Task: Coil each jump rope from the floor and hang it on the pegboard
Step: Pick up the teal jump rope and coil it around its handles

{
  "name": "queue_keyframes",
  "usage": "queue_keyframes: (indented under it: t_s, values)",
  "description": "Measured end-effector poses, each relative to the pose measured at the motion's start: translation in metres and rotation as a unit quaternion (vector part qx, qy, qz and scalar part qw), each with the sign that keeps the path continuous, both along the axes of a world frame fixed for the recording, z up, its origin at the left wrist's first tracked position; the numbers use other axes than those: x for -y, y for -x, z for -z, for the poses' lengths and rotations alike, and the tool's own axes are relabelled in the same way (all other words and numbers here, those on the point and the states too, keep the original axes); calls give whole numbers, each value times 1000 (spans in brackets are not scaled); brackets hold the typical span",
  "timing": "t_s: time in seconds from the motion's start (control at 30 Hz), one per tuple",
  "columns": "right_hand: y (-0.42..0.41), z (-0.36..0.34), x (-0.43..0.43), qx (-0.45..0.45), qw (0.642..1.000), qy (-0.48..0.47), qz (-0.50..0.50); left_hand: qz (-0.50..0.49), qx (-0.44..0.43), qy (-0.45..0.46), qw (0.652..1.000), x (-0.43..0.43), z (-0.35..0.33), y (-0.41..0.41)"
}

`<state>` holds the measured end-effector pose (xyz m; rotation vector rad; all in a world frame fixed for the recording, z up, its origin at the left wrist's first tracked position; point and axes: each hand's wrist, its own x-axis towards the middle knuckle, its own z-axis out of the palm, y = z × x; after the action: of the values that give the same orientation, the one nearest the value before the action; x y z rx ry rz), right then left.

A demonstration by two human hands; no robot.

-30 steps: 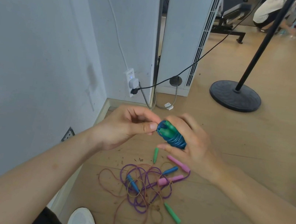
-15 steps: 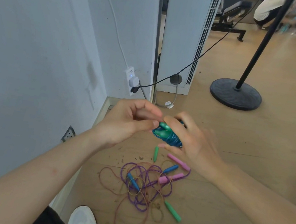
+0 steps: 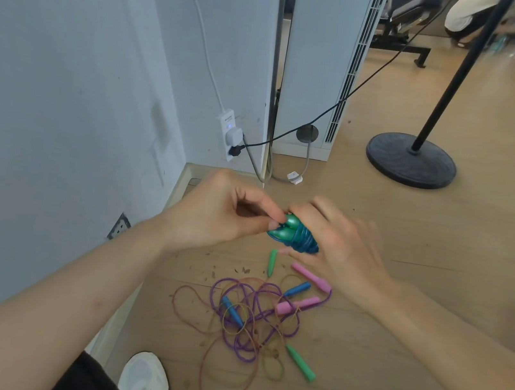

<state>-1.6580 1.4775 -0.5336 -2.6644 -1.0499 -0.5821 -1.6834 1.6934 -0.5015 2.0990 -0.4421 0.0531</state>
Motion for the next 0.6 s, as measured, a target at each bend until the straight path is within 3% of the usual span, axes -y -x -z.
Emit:
queue_keyframes:
  t_s: [0.2,0.6]
  values:
    - [0,0,0,17,1000,2,13,27,60,-46,997,0,0,-1]
    - [-3,0,-1,16,1000,-13,12,-11,-3,-11,1000,-2,8,-4]
